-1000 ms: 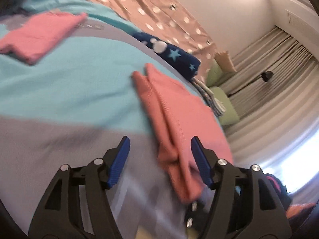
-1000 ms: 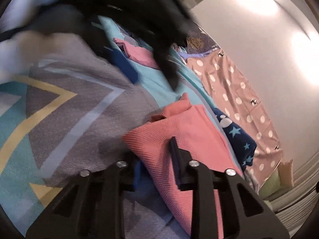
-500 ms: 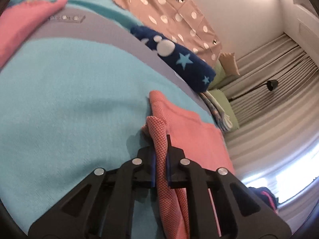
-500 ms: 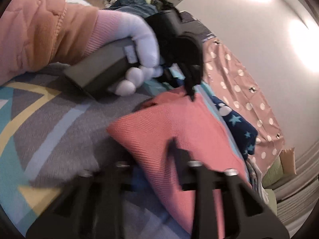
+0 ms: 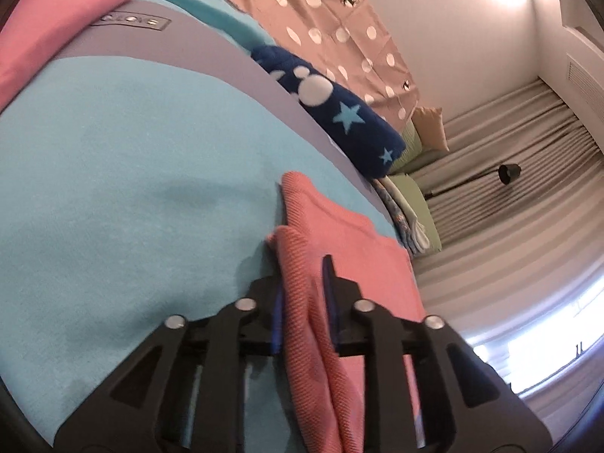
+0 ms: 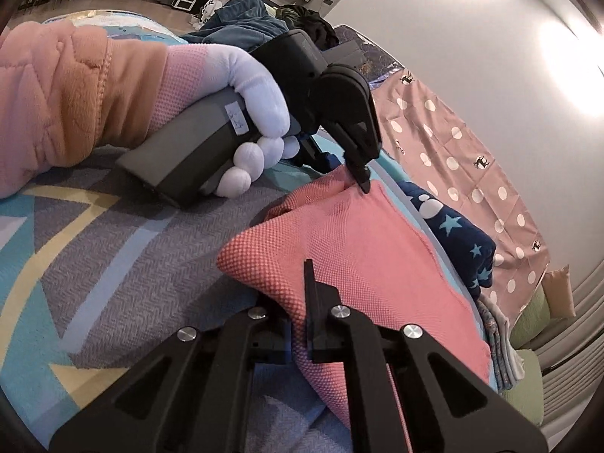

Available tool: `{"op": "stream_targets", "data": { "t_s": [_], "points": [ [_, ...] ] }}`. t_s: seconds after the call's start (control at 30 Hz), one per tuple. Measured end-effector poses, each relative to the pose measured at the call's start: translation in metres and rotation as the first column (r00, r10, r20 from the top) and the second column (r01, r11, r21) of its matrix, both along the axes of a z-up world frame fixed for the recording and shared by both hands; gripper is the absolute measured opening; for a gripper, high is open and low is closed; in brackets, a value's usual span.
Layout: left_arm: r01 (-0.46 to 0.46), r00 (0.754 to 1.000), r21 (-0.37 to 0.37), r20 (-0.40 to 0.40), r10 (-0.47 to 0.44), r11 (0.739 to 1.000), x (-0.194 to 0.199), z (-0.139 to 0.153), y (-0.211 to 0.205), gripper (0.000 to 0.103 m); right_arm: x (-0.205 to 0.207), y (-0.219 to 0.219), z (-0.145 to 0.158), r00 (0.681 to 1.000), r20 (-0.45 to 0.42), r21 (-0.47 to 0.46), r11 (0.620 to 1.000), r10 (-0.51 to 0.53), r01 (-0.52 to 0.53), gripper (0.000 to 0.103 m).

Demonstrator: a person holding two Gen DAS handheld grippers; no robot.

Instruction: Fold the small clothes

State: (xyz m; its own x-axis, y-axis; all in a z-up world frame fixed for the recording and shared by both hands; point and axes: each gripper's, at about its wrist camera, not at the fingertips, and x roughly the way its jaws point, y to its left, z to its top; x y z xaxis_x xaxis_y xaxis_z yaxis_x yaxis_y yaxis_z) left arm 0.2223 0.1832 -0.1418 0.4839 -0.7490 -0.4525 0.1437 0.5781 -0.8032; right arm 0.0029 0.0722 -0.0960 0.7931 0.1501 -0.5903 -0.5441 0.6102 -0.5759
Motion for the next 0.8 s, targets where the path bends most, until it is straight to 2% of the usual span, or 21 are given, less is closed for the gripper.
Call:
{"op": "stream_targets", "data": {
  "t_s": [0.03,0.07,0.1,0.17,0.23,0.27,0.33,0.37,0.4,0.6,0.8],
  "points": [
    [0.009,1.000,0.011,-0.001,-0.009,1.000,0.001,0.002,-0.003,0.028,0.000,0.001,-0.001,1.000,-0.006,-0.008,1.000,-0.002,0.002,0.007],
    [0.019,1.000,0.033,0.001,-0.019,0.999,0.003,0.005,-0.008,0.032,0.001,0.002,-0.004,1.000,-0.009,-0.025,1.000,-0.006,0.006,0.019],
    [0.030,1.000,0.058,0.007,-0.031,0.998,0.004,0.007,-0.014,0.034,0.002,0.003,-0.006,1.000,0.002,-0.041,0.999,-0.018,0.018,0.026],
    [0.042,0.999,0.099,0.017,-0.044,0.994,0.005,0.009,-0.022,0.035,0.003,0.005,-0.007,1.000,-0.001,-0.047,0.999,-0.027,0.027,0.027],
    [0.042,0.999,0.104,0.024,-0.045,0.994,0.005,0.009,-0.023,0.035,0.006,0.004,-0.007,0.999,-0.018,-0.035,0.999,-0.035,0.034,0.027],
    [0.038,0.999,0.094,0.029,-0.041,0.995,0.005,0.008,-0.022,0.032,0.007,0.003,-0.007,0.999,-0.030,-0.026,0.999,-0.037,0.037,0.026],
    [0.028,0.999,0.083,0.031,-0.030,0.996,0.004,0.006,-0.017,0.025,0.011,0.001,-0.006,0.997,-0.058,-0.005,0.999,-0.044,0.043,0.017],
    [0.016,1.000,0.082,0.021,-0.018,0.997,0.004,0.004,-0.015,0.014,0.012,0.000,-0.005,0.997,-0.061,-0.001,0.999,-0.049,0.049,0.008],
    [0.007,1.000,0.073,0.006,-0.008,0.997,0.004,0.001,-0.013,0.011,0.012,-0.001,-0.003,0.997,-0.062,0.010,0.998,-0.054,0.054,0.006],
    [-0.027,0.999,0.106,0.033,0.023,0.994,-0.002,0.021,-0.017,0.009,0.017,-0.019,0.020,0.994,-0.078,0.151,0.985,-0.078,0.089,0.005],
    [-0.028,0.998,0.142,0.066,0.019,0.989,-0.005,0.054,-0.023,0.009,0.017,-0.038,0.038,0.985,-0.127,0.279,0.949,-0.115,0.147,0.005]
  ]
}}
